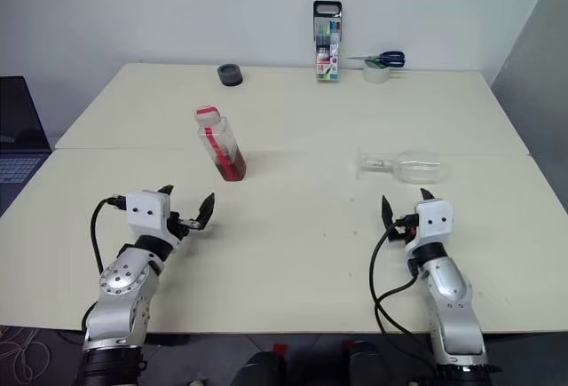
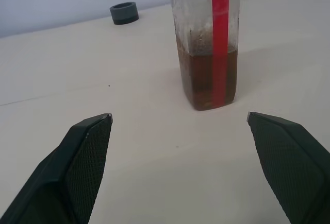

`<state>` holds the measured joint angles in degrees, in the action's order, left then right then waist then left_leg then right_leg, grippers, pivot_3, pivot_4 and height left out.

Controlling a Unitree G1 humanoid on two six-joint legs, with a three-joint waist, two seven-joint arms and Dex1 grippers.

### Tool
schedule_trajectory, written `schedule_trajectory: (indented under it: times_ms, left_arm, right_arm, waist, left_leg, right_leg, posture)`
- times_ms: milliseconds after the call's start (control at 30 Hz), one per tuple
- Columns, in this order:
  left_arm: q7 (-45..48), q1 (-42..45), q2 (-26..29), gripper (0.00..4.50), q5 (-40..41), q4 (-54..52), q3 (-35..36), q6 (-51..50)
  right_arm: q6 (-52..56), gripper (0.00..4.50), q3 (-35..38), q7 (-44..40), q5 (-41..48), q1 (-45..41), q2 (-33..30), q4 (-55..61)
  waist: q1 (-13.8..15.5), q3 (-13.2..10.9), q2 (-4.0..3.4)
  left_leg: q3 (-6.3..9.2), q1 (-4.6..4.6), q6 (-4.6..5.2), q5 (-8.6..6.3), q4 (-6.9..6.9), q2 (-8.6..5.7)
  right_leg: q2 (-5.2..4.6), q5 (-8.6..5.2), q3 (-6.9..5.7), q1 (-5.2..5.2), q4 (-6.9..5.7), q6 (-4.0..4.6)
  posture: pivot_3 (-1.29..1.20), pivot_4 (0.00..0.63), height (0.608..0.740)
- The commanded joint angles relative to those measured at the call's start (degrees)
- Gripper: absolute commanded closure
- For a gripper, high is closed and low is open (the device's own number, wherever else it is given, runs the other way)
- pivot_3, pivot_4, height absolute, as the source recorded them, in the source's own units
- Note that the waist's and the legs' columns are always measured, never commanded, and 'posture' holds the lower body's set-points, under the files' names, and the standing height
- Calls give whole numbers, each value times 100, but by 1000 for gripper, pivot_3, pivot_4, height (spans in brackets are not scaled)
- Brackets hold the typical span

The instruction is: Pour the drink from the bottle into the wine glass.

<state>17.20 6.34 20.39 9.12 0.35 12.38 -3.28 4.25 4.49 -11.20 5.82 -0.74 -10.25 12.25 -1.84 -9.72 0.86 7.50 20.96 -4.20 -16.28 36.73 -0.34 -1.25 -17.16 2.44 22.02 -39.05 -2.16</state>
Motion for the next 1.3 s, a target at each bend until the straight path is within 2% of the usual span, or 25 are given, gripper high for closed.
schedule_trajectory:
  times_ms: [33, 467, 1033, 1200, 1300]
  left_arm:
    - [38, -42, 39, 30, 38, -308, 36, 91]
    - [21, -34, 65, 30, 16, -499, 25, -115]
    - [244, 157, -38, 30, 578, -892, -55, -937]
    - [138, 259, -27, 30, 489, -1136, -259, -1330]
    - [-273, 649, -105, 30, 268, -1107, -358, -1662]
  right_arm:
    - [-54, 0, 48, -34, 78, -20, -16, 105]
    - [-66, 0, -5, -93, 63, -28, 0, 58]
    - [-99, 0, -91, -218, 35, -43, -113, 189]
    - [126, 0, -346, -752, 314, -135, -317, 570]
    - [830, 0, -767, -1592, 764, -439, -766, 1117]
  waist:
    - [-1, 0, 0]
    - [0, 0, 0]
    - [-1, 0, 0]
    - [-1, 0, 0]
    - [-2, -5, 0]
  left_leg:
    - [0, 0, 0, 0, 0, 0]
    - [0, 0, 0, 0, 0, 0]
    - [-2, 0, 0, 0, 0, 0]
    - [-1, 0, 0, 0, 1, -1]
    - [1, 1, 0, 0, 5, 0]
  right_leg:
    - [0, 0, 0, 0, 0, 0]
    - [0, 0, 0, 0, 0, 0]
    - [0, 0, 1, 0, 0, 0]
    - [0, 0, 1, 0, 0, 0]
    - [2, 0, -1, -1, -1, 0]
  posture:
    - [0, 150, 740]
    - [0, 150, 740]
    - [0, 150, 740]
    - [0, 150, 740]
    - [0, 150, 740]
